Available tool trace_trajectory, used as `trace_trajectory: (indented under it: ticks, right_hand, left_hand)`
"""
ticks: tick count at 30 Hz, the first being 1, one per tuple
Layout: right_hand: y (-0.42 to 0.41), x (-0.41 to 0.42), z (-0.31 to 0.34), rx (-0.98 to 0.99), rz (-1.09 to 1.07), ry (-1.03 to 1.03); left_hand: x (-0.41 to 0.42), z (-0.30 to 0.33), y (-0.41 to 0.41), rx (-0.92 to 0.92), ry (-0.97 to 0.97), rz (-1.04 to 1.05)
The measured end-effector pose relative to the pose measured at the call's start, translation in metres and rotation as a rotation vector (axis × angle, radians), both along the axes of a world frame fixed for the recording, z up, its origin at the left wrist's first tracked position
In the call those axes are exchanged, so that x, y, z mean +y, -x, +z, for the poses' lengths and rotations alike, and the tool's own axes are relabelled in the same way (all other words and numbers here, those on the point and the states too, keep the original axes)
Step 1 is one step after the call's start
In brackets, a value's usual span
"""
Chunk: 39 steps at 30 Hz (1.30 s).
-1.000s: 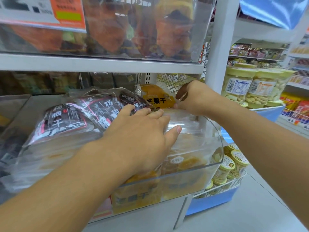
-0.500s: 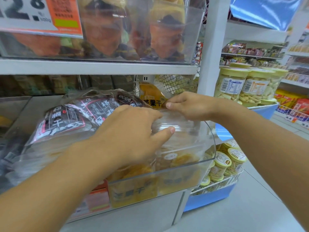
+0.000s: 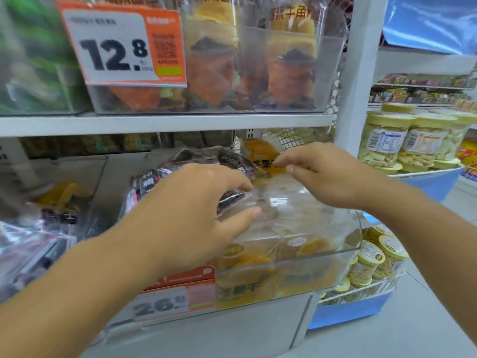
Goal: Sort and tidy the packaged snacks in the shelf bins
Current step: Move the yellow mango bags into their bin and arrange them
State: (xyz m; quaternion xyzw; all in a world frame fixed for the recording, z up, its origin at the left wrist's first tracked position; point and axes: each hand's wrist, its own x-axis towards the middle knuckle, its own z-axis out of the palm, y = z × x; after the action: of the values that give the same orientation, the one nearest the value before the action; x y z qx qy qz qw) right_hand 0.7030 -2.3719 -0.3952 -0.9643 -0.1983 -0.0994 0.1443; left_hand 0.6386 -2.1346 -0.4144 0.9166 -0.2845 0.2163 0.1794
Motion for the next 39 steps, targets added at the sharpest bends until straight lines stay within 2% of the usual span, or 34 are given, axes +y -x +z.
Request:
trace_trajectory:
  ticks: [2, 5, 8, 10, 12, 14, 16, 19, 21, 24, 27, 29, 33, 36, 37, 39]
  right_hand:
    - [0.024, 0.021, 0.004, -0.086, 0.072, -0.052]
    - [0.06, 0.071, 0.01, -0.182, 0.28, -0.275]
    - [0.094, 0.14, 0.011, -0.147, 0.482, -0.451]
    - [0.107, 0.191, 0.01, -0.06, 0.57, -0.495]
    - [0.106, 0.242, 0.007, 0.045, 0.576, -0.393]
    - [0.094, 0.293, 0.008, 0.108, 0.494, -0.149]
    - [0.076, 0.339, 0.011, 0.177, 0.441, -0.06]
    - [0.057, 0.39, 0.013, 0.271, 0.394, -0.099]
    - [0.051, 0.416, 0.01, 0.3, 0.377, -0.039]
    - [0.044, 0.438, 0.002, 0.338, 0.305, 0.14]
    - [0.035, 0.437, -0.004, 0.369, 0.21, 0.184]
    - [0.031, 0.429, -0.004, 0.37, 0.167, 0.114]
    - [0.032, 0.413, 0.003, 0.447, 0.212, -0.097]
    - [0.037, 0.405, 0.008, 0.467, 0.249, -0.374]
    - [0.039, 0.401, 0.01, 0.536, 0.247, -0.476]
    - [0.043, 0.391, 0.013, 0.796, 0.234, -0.757]
  left_hand:
    - [0.024, 0.001, 0.009, -0.049, 0.029, 0.011]
    - [0.068, 0.004, 0.029, -0.064, 0.03, 0.106]
    - [0.133, 0.013, 0.047, -0.092, 0.018, 0.274]
    - [0.182, 0.022, 0.06, -0.071, 0.06, 0.479]
    - [0.231, 0.014, 0.073, 0.009, 0.063, 0.743]
    - [0.273, -0.005, 0.089, 0.131, -0.035, 0.907]
    - [0.3, -0.02, 0.102, 0.204, -0.07, 0.916]
    - [0.322, -0.032, 0.108, 0.29, 0.068, 0.972]
    - [0.328, -0.034, 0.106, 0.271, 0.174, 1.028]
    - [0.337, -0.037, 0.099, 0.15, 0.346, 1.049]
    - [0.335, -0.04, 0.093, 0.094, 0.346, 1.014]
    - [0.333, -0.04, 0.087, 0.067, 0.349, 1.036]
    - [0.332, -0.034, 0.077, 0.125, 0.579, 1.007]
    - [0.331, -0.035, 0.072, 0.202, 0.693, 0.925]
    - [0.329, -0.033, 0.071, 0.234, 0.732, 0.887]
    - [0.327, -0.029, 0.074, 0.289, 0.781, 0.818]
